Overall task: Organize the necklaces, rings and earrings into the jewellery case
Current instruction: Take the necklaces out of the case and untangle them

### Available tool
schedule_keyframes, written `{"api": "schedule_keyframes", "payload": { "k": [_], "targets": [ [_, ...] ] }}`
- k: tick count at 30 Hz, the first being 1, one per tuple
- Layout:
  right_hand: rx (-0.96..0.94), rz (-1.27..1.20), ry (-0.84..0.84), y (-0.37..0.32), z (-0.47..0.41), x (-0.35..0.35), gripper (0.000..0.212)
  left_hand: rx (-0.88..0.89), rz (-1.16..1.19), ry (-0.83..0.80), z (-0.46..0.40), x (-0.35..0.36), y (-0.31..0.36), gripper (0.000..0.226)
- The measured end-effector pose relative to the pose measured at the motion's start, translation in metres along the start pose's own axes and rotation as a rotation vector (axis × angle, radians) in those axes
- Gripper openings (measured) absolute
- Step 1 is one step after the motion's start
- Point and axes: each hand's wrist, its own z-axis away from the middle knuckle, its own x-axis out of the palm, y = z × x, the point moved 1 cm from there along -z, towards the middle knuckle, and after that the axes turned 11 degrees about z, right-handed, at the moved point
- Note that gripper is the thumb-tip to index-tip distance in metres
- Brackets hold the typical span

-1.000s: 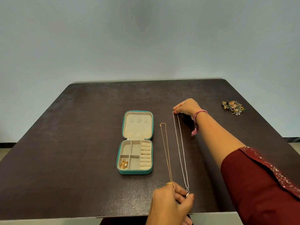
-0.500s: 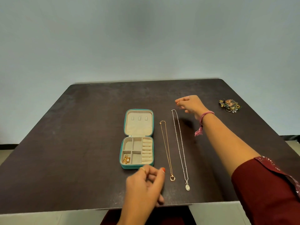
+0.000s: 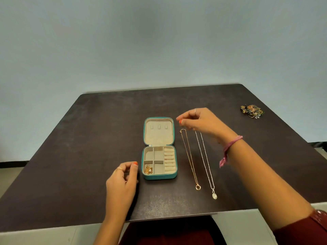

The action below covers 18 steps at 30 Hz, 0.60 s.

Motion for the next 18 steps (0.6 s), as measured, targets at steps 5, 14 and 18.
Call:
{"api": "schedule_keyframes", "payload": {
  "k": [5,14,18],
  "targets": [
    [-0.131,0.256,-0.255,-0.015,0.012,0.045,0.011,0.033,-0.048,-0.030,-0.002,0.003,-0.008,0.008],
    [-0.238,0.839,-0.295,-0.047,0.023,0.102,0.016,0.065,-0.051,-0.032,-0.005,-0.002,-0.016,0.009],
    [-0.224,1.002,-0.249,-0.058,0.023,0.110,0.024,0.066,-0.055,-0.027,-0.004,-0.002,-0.017,0.013]
  ]
}}
